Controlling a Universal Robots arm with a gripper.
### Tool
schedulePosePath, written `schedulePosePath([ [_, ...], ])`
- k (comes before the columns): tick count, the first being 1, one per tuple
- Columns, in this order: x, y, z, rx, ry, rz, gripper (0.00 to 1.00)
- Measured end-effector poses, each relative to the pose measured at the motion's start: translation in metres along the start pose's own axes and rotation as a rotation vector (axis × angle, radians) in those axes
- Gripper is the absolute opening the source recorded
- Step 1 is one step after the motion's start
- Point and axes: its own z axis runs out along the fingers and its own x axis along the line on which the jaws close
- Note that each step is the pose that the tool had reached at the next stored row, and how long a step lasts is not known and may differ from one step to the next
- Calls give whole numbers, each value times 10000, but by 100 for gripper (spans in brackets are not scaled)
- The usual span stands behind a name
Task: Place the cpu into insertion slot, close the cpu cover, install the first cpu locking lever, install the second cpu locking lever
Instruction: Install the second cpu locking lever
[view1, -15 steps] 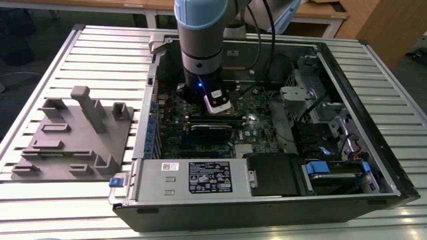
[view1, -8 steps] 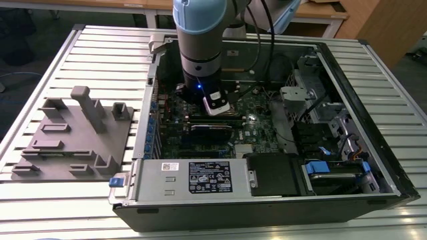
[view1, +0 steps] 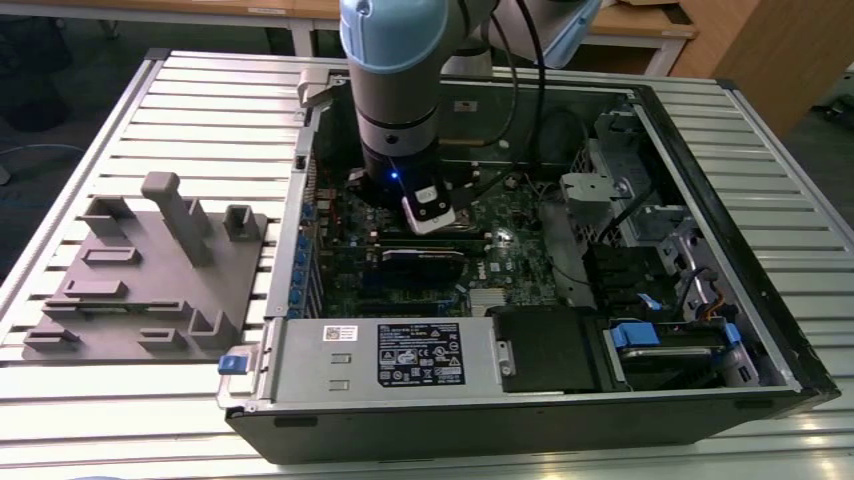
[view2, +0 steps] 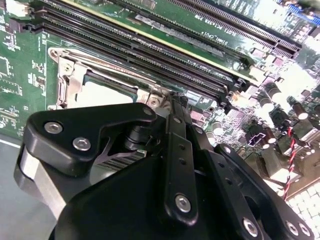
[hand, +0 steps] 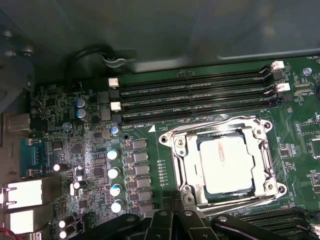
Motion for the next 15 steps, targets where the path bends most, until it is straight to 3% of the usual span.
schedulePosePath([
  [6,-3,18,-98,1,0,4,11],
  [10,-16,22,-107,-1,-1,4,11],
  [15,-148,41,-99,2,10,6,11],
])
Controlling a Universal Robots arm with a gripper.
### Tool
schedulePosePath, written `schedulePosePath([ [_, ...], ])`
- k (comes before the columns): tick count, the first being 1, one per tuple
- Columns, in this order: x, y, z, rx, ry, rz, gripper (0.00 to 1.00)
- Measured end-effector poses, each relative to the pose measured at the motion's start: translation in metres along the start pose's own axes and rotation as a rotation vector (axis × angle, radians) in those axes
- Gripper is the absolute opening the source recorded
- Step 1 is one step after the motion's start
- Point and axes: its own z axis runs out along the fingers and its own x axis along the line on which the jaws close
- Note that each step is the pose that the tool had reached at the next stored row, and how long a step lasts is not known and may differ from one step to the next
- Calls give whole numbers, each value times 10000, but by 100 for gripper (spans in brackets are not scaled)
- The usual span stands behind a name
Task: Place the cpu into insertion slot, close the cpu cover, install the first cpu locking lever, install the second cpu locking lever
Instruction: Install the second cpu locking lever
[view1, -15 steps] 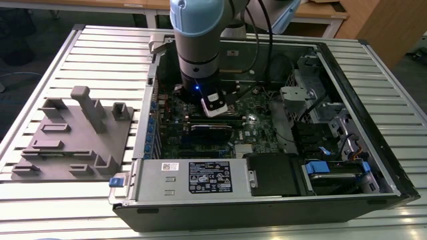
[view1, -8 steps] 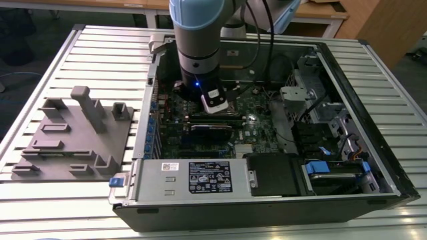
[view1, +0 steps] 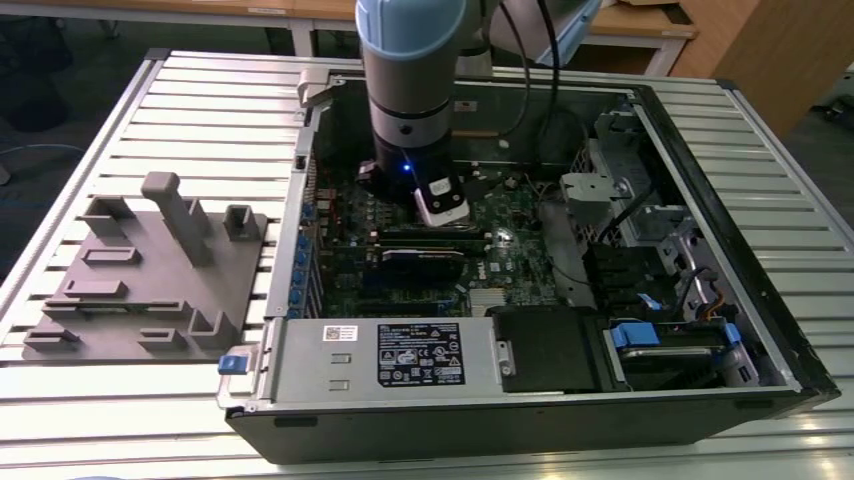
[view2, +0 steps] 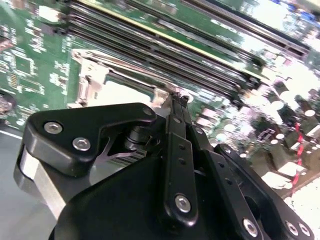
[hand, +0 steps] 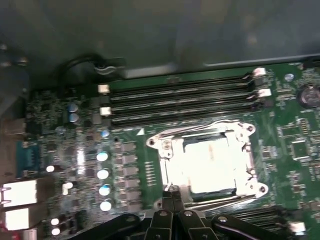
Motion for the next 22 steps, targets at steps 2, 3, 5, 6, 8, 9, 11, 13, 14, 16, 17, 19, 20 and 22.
schedulePosePath([
  [2,-56,8,4,0,7,2,11],
  [3,-83,12,6,1,12,3,11],
  [5,-128,18,8,3,19,3,11],
  [6,-149,22,10,4,22,4,11],
  [8,-175,33,13,7,23,4,11],
  [9,-181,46,15,11,23,5,11],
  [11,-187,84,23,39,20,4,11],
  [13,-187,132,32,85,13,0,11],
  [14,-187,155,36,111,10,-1,11],
  [16,-189,195,44,183,0,-7,11],
  [17,-190,217,48,231,-5,-9,11],
  [19,-195,259,56,361,-19,-16,11],
  [20,-200,280,60,460,-27,-21,11],
  [22,-209,318,68,646,-42,-30,11],
])
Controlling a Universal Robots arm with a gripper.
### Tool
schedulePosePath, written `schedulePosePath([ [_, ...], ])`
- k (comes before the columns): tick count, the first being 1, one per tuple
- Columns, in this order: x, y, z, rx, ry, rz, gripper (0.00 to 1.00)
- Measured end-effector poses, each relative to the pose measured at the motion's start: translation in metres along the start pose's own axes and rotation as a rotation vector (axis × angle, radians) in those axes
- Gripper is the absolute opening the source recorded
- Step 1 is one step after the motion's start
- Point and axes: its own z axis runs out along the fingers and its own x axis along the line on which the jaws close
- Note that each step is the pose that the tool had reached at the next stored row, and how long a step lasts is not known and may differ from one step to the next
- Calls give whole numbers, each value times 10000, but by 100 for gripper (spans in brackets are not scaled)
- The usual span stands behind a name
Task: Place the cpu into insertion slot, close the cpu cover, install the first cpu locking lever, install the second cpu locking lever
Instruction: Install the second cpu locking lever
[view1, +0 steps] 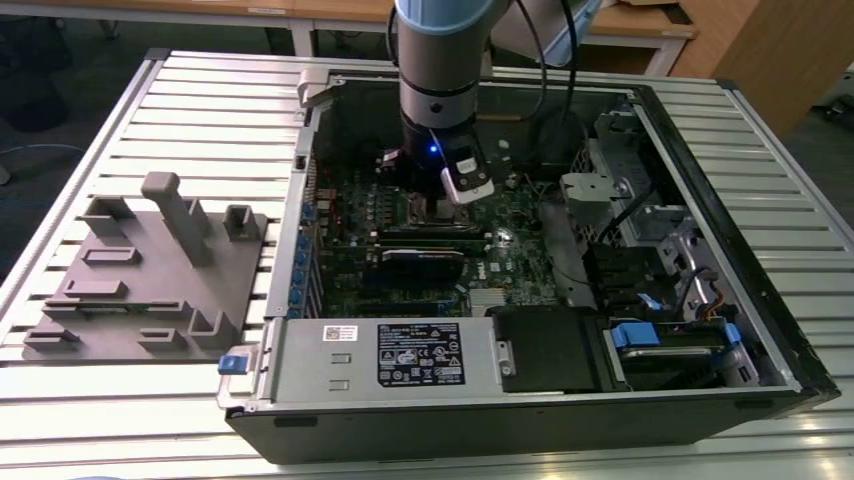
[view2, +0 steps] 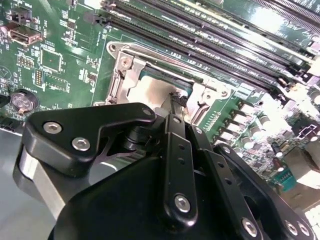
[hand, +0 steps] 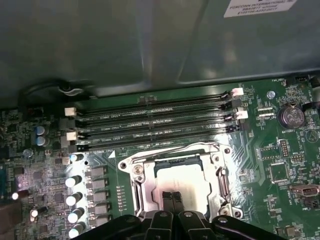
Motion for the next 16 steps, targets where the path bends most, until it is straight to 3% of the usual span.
schedulePosePath([
  [2,-10,26,3,180,-5,-8,11],
  [3,-15,34,3,217,-1,-9,11],
  [8,-35,50,-40,281,50,-5,11],
  [13,-40,67,-66,302,48,-8,11],
  [16,-95,90,-61,332,70,-5,11],
])
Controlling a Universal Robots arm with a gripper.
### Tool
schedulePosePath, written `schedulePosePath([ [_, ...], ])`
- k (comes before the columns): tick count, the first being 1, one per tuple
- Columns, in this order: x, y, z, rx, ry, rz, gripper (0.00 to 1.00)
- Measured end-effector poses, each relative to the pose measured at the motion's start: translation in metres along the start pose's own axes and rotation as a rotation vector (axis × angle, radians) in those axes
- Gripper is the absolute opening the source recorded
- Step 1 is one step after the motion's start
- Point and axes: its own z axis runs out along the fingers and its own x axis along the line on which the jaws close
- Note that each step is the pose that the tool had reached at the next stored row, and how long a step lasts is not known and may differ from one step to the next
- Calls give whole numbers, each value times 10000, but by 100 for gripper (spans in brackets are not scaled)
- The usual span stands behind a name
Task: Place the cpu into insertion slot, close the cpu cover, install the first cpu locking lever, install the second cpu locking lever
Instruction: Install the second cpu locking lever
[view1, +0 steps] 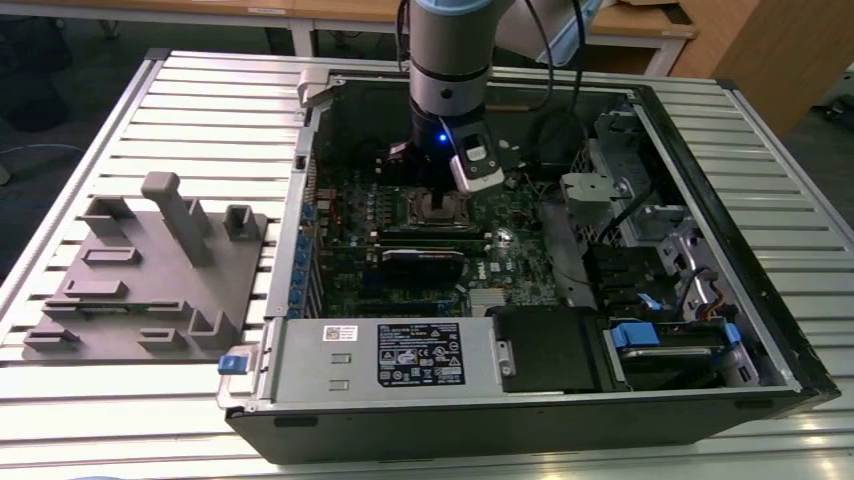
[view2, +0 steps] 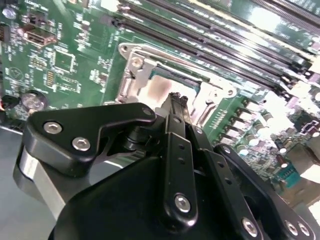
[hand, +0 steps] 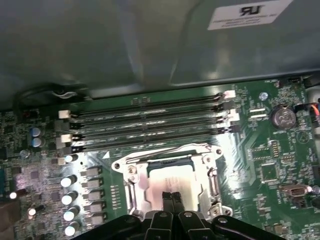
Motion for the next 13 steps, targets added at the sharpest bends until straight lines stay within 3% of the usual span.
schedulePosePath([
  [6,-10,49,2,46,1,-2,11],
  [13,-6,82,4,47,1,-2,11],
])
